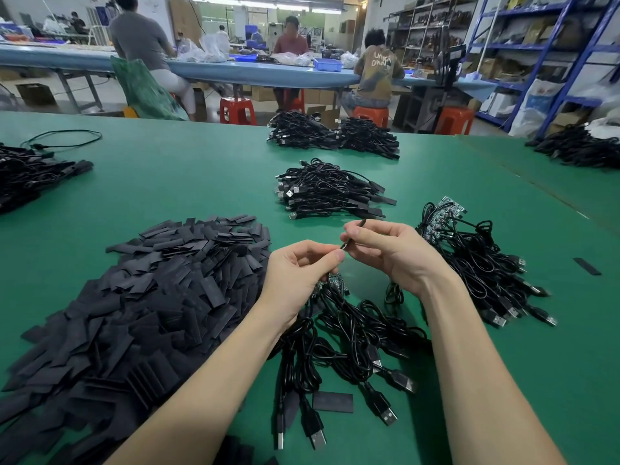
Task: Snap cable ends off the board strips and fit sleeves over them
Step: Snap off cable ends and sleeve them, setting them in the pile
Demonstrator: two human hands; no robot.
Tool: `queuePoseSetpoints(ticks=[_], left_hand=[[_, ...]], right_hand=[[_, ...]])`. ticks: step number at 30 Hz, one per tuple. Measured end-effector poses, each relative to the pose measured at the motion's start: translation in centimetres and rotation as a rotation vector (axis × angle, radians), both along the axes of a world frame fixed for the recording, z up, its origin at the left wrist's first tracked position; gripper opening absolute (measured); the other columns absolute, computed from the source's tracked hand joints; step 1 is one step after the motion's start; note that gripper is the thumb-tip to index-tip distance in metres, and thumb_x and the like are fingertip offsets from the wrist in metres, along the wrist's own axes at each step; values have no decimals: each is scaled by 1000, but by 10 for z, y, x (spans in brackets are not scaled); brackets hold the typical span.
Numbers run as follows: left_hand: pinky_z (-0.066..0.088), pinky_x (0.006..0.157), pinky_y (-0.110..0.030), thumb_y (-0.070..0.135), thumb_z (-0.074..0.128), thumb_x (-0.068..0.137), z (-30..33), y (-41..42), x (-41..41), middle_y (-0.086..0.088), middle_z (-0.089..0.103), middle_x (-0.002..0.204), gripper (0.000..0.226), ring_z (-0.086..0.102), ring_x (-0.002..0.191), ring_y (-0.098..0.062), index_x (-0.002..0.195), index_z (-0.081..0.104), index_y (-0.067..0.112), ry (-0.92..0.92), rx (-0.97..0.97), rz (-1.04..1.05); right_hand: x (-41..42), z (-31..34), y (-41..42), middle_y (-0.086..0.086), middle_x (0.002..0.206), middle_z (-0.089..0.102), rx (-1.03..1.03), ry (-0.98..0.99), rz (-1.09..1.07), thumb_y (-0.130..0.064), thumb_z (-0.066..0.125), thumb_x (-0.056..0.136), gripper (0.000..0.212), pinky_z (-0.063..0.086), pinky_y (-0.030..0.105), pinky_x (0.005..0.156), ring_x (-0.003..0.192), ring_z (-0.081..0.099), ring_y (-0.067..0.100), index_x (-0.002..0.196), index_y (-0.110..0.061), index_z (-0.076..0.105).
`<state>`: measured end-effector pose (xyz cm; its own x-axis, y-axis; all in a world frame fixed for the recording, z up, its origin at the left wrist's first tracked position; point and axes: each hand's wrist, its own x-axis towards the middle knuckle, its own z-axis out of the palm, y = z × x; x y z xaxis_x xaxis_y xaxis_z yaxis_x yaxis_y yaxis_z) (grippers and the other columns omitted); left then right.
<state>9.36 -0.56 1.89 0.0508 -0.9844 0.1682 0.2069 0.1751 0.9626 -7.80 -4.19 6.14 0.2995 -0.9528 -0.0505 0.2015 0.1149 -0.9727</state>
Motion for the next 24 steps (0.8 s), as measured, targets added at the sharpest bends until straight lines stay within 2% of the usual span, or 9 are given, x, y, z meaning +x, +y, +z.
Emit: queuePoseSetpoints(ticks=[3, 7, 16, 24], left_hand=[[50, 64, -15, 2, 80, 80, 1, 0, 0, 0, 71, 65, 11, 63, 59, -6, 79, 78, 13, -9, -14, -5], [51, 65, -16, 2, 80, 79, 1, -1, 1, 0, 72, 67, 20, 63, 60, -7, 71, 80, 21, -1, 0, -21], [54, 70, -19, 2, 81, 78, -1, 0, 1, -3, 74, 72, 19, 64, 64, -9, 72, 81, 20, 26, 19, -44], [54, 67, -19, 0, 80, 77, -2, -1, 1, -7, 73, 69, 14, 65, 60, -12, 78, 72, 10, 81, 15, -29]], right_hand=[[-4, 1, -2, 14, 96, 75, 33, 26, -1, -17, 84, 69, 26, 58, 22, 76, 89, 71, 19, 93, -8, 82], [-1, 1, 0, 12, 92, 76, 35, -7, -10, -16, 82, 68, 21, 58, 20, 72, 84, 73, 16, 88, -8, 82], [-1, -6, 2, 9, 94, 76, 41, -8, 50, -12, 79, 75, 12, 57, 19, 75, 84, 72, 14, 86, -7, 81], [2, -9, 3, 7, 90, 75, 42, 49, 87, -20, 81, 76, 27, 56, 19, 74, 77, 68, 11, 99, -8, 79]])
